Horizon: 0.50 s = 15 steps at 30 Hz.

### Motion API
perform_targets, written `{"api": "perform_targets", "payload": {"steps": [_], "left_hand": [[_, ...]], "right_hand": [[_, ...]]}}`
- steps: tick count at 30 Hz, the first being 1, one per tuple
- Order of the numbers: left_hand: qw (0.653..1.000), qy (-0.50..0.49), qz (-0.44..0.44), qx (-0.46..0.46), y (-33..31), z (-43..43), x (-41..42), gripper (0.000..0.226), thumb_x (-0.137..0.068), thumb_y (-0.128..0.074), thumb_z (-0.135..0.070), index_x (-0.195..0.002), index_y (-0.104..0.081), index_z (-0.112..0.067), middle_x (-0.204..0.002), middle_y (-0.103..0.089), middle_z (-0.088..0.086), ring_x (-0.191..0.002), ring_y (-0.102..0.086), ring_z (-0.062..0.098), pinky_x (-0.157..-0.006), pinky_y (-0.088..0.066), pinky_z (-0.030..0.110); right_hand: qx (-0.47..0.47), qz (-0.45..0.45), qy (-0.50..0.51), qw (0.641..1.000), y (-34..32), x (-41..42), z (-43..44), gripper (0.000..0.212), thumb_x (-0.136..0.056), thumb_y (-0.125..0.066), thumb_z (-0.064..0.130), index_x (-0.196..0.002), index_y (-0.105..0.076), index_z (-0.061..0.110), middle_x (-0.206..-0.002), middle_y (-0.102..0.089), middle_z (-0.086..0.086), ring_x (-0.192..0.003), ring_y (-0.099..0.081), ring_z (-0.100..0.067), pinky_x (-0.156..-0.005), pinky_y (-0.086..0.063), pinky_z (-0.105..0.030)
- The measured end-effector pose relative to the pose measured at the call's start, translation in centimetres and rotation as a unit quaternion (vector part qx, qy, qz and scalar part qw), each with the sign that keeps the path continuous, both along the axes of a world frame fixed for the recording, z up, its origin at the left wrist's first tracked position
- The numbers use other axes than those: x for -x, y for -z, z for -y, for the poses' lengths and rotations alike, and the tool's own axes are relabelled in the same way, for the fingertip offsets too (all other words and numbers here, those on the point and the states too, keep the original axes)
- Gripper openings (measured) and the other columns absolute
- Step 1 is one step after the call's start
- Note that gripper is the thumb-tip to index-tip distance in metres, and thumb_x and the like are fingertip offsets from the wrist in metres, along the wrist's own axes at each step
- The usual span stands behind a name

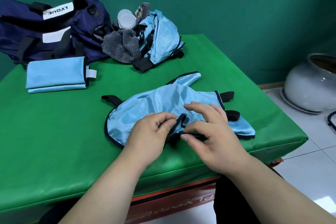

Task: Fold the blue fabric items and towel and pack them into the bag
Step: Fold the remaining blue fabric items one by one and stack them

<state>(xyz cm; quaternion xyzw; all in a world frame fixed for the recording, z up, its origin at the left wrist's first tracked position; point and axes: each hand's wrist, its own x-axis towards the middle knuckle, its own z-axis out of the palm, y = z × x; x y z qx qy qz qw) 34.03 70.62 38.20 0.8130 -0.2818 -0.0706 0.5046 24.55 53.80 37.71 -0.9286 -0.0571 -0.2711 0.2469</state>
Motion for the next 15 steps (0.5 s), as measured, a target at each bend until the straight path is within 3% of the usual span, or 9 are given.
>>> {"api": "perform_targets", "payload": {"steps": [2,6,10,13,15], "left_hand": [[1.000,0.026,0.002,-0.003,0.2,-0.2,-0.3,0.031,-0.094,-0.065,-0.024,-0.083,-0.065,-0.053,-0.091,-0.069,-0.014,-0.090,-0.060,-0.003,-0.078,-0.041,0.010],[0.994,0.087,0.059,0.002,1.0,-0.6,-0.9,0.015,-0.092,-0.058,-0.033,-0.095,-0.072,-0.037,-0.094,-0.067,-0.019,-0.102,-0.056,0.004,-0.088,-0.037,0.011],[0.993,0.071,0.095,-0.002,0.4,-1.3,-0.8,0.033,-0.081,-0.050,-0.040,-0.108,-0.068,-0.037,-0.099,-0.063,-0.019,-0.107,-0.053,0.007,-0.093,-0.037,0.015],[0.981,0.033,0.189,-0.032,-0.5,-2.0,0.3,0.035,-0.075,-0.058,-0.044,-0.108,-0.060,-0.033,-0.099,-0.056,-0.020,-0.105,-0.050,0.006,-0.094,-0.038,0.025],[0.965,0.018,0.246,-0.094,-0.5,-2.0,0.9,0.041,-0.071,-0.064,-0.054,-0.106,-0.056,-0.034,-0.100,-0.052,-0.019,-0.102,-0.047,0.009,-0.091,-0.035,0.027]], "right_hand": [[0.015,-0.003,0.001,1.000,0.3,-0.2,-0.2,0.013,-0.089,-0.064,0.040,-0.089,-0.071,0.029,-0.134,-0.058,0.010,-0.131,-0.050,-0.009,-0.116,-0.021,-0.048],[0.003,0.018,0.012,1.000,0.4,-0.7,-0.1,0.014,-0.089,-0.064,0.038,-0.090,-0.073,0.027,-0.102,-0.068,0.017,-0.102,-0.063,-0.004,-0.114,-0.026,-0.048],[-0.033,0.037,0.030,0.998,0.7,-0.9,0.0,0.012,-0.088,-0.065,0.038,-0.086,-0.070,0.027,-0.089,-0.067,0.017,-0.090,-0.063,-0.003,-0.110,-0.034,-0.048],[-0.096,0.060,0.044,0.993,0.5,-1.1,0.0,0.010,-0.087,-0.066,0.038,-0.082,-0.066,0.028,-0.082,-0.064,0.016,-0.084,-0.058,0.000,-0.100,-0.043,-0.047],[-0.122,0.059,0.069,0.988,0.5,-1.1,0.1,0.013,-0.086,-0.064,0.041,-0.081,-0.065,0.030,-0.079,-0.062,0.016,-0.085,-0.057,-0.003,-0.093,-0.045,-0.038]]}}
